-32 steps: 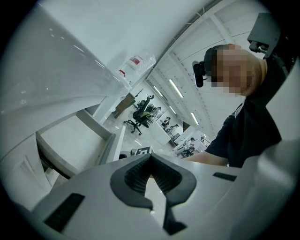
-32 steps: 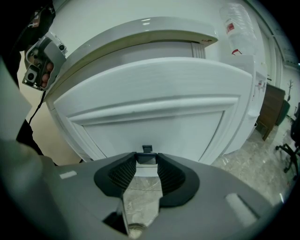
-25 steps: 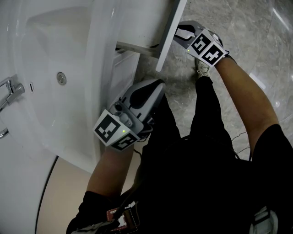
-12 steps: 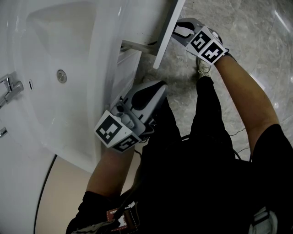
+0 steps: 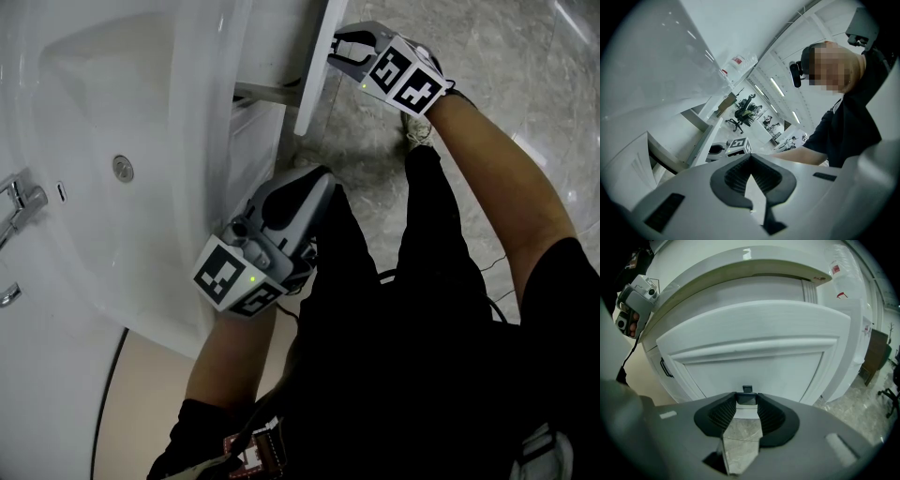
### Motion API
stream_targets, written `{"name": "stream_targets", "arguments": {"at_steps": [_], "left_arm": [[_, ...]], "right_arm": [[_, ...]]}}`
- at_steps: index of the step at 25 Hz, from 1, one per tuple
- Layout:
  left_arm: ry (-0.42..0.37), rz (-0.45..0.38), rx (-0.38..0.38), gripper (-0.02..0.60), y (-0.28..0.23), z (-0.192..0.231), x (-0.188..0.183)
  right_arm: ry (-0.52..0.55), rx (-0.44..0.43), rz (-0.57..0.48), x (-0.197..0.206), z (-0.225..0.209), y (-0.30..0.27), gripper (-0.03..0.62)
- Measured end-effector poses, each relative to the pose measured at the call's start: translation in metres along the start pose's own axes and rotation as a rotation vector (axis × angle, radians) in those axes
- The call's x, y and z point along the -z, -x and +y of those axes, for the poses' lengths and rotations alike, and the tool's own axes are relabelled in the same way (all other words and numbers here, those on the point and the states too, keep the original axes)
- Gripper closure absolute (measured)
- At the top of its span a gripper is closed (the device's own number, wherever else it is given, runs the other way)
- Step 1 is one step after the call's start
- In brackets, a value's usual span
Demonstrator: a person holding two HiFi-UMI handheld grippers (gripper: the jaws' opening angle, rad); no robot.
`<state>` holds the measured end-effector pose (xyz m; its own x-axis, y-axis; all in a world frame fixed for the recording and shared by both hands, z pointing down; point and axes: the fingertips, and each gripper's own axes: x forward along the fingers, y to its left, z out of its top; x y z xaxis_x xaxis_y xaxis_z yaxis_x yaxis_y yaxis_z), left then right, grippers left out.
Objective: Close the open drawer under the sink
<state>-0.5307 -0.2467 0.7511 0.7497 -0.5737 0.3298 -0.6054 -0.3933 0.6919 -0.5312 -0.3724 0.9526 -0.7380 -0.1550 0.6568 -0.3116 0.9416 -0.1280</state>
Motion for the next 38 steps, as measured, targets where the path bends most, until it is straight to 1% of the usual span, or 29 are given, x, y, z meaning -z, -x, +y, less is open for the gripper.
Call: {"name": "stream_targets", "arguments": {"at_steps": [3,9,18,26,38], "left_arm": [[0.003,-0.001,0.006,0.581,-0.001,0.0,-0.002],[-0.016,0.026,0.003,0.581,-0.004,0.003,0.003],[-0.032,0.05,-0.014,0.581,-0.008,0.009,0.007],[-0.032,0.051,-0.008,0.581,-0.009,0.011,0.005],[-0.027,0.054,0.003,0.581,-0.009,0.008,0.008]], "right_arm": [[-0.004,0.003,-0.008,-0.002,0.0,-0.002,0.456],[-0.004,0.003,-0.018,-0.004,0.0,-0.006,0.456],[0.01,-0.01,-0.036,-0.015,0.0,-0.02,0.456],[0.023,-0.014,-0.038,-0.023,0.0,-0.027,0.456],[0.096,0.004,-0.019,-0.028,0.001,-0.03,0.456]]}}
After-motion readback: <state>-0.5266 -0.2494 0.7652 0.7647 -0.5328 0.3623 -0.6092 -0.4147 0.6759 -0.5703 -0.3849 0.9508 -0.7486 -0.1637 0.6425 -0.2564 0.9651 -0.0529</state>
